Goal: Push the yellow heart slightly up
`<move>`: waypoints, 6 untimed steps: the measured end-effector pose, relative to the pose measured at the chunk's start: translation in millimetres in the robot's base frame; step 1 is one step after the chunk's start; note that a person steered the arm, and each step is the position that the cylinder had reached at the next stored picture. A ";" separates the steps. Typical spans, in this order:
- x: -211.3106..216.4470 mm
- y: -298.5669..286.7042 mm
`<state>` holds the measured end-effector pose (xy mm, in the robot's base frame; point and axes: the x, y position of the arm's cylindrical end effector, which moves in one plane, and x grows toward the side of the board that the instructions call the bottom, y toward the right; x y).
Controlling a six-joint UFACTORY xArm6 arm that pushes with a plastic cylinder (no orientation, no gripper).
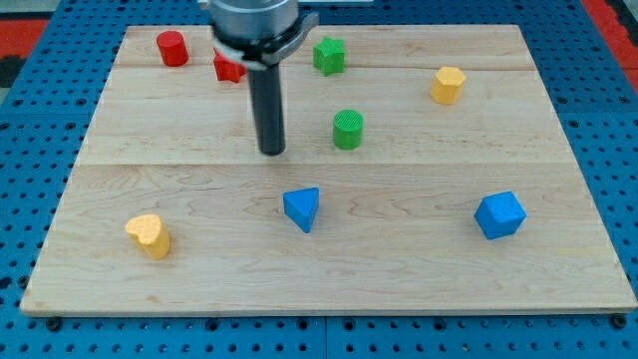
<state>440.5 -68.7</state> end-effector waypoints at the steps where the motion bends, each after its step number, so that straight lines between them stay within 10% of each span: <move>1: 60.5 -28.5; 3: 157.4 -45.3; 4: 102.0 -65.7; 6: 176.8 -85.1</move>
<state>617.3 -153.7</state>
